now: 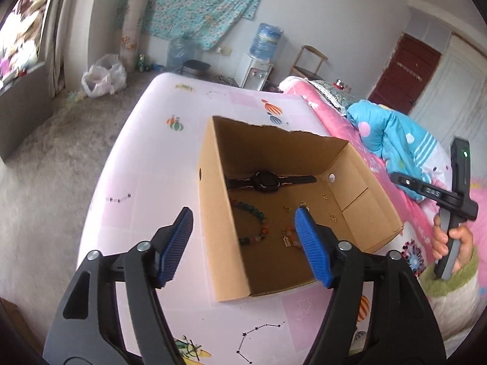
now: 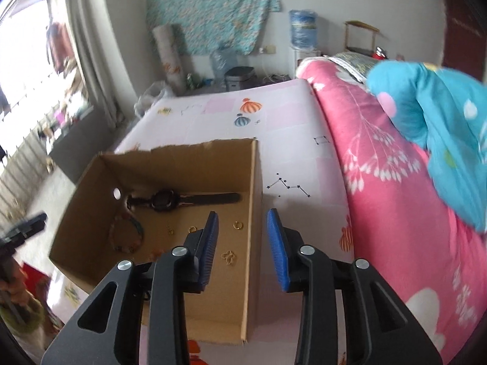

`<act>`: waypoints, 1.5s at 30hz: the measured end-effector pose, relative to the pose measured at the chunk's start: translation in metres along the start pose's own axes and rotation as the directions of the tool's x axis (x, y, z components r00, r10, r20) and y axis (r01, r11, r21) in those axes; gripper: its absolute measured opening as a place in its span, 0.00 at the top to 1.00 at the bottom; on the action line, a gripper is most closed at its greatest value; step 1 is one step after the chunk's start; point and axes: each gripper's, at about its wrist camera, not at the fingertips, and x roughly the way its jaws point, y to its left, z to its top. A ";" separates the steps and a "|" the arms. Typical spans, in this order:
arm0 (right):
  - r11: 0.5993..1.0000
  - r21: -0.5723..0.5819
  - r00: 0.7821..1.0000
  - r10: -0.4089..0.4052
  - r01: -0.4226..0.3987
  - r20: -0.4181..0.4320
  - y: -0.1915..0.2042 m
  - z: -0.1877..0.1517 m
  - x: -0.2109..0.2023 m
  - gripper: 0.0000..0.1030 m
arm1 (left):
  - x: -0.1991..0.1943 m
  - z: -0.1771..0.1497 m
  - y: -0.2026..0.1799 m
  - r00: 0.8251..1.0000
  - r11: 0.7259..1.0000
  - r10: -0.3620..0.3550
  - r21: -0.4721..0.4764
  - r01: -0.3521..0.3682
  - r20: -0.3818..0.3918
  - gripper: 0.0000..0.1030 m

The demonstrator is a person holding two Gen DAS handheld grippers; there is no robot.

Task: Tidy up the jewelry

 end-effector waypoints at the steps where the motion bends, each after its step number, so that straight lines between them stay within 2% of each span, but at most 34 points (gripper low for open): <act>1: 0.998 0.058 1.000 0.021 -0.021 -0.002 -0.010 -0.005 -0.003 0.62 | 0.002 -0.001 0.003 1.000 1.000 -0.016 -0.019 0.016 -0.007 0.34; 4: 0.979 0.178 0.994 0.103 -0.094 -0.042 -0.025 -0.017 0.003 0.61 | 0.012 -0.008 0.011 0.998 0.996 -0.056 -0.074 0.054 -0.037 0.30; 7: 0.954 0.265 0.980 0.172 -0.141 -0.098 -0.029 -0.034 0.016 0.50 | 0.023 -0.014 0.015 0.991 0.986 -0.114 -0.133 0.103 -0.076 0.29; 10: 0.936 0.306 0.960 0.231 -0.175 -0.160 -0.028 -0.047 0.034 0.49 | 0.039 -0.022 0.014 0.980 0.973 -0.165 -0.184 0.143 -0.113 0.29; 12: 0.942 0.290 0.960 0.222 -0.167 -0.170 -0.024 -0.050 0.035 0.48 | 0.046 -0.026 0.012 0.967 0.959 -0.219 -0.210 0.189 -0.129 0.28; 16: 0.971 0.215 0.971 0.149 -0.107 -0.188 -0.008 -0.050 0.029 0.48 | 0.048 -0.031 0.000 0.980 0.978 -0.154 -0.159 0.133 -0.129 0.27; 20: 0.972 0.205 0.972 0.153 -0.115 -0.180 -0.002 -0.062 0.022 0.48 | 0.044 -0.038 -0.011 0.990 0.994 -0.070 -0.097 0.059 -0.122 0.26; 31: 0.958 0.264 0.977 0.152 -0.107 -0.153 -0.007 -0.107 -0.017 0.48 | 0.009 -0.074 -0.024 0.986 0.995 -0.064 -0.085 0.051 -0.152 0.26; 41: 0.960 0.257 0.980 0.145 -0.107 -0.134 -0.009 -0.125 -0.030 0.46 | -0.004 -0.089 -0.032 0.993 0.998 -0.034 -0.065 0.027 -0.117 0.26; 45: 0.978 0.208 0.997 0.017 -0.002 -0.072 -0.002 -0.132 -0.051 0.35 | -0.029 -0.093 -0.042 0.996 0.996 0.088 0.006 -0.088 -0.024 0.24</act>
